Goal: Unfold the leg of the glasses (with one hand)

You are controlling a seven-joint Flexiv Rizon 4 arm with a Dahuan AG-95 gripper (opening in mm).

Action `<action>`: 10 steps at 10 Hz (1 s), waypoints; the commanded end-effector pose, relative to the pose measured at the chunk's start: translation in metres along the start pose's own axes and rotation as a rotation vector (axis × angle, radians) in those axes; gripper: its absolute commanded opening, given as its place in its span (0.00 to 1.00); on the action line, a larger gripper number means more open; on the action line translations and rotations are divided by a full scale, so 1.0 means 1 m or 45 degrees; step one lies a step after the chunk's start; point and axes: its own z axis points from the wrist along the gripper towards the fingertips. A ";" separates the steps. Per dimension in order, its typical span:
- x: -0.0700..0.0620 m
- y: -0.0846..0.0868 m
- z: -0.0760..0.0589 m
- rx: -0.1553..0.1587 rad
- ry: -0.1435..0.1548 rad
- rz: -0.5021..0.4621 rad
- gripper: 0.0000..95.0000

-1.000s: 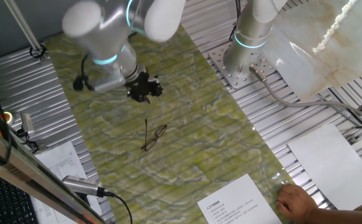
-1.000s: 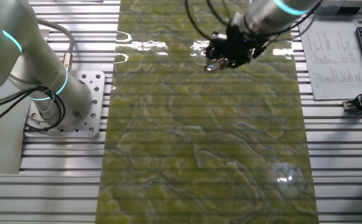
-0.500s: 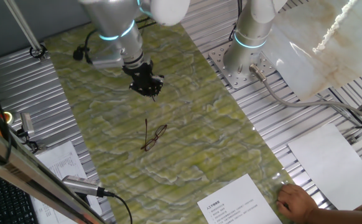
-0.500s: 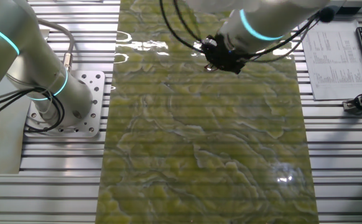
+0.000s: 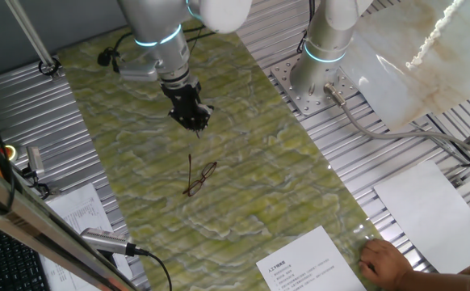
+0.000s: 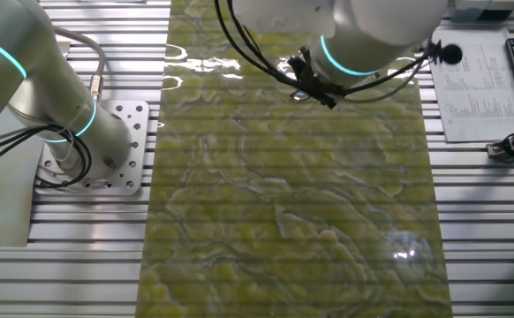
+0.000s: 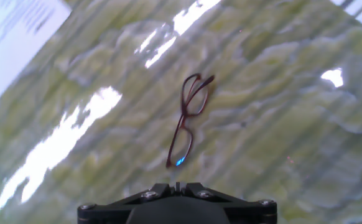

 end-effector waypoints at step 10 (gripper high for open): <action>-0.013 0.000 -0.001 0.217 0.022 0.301 0.00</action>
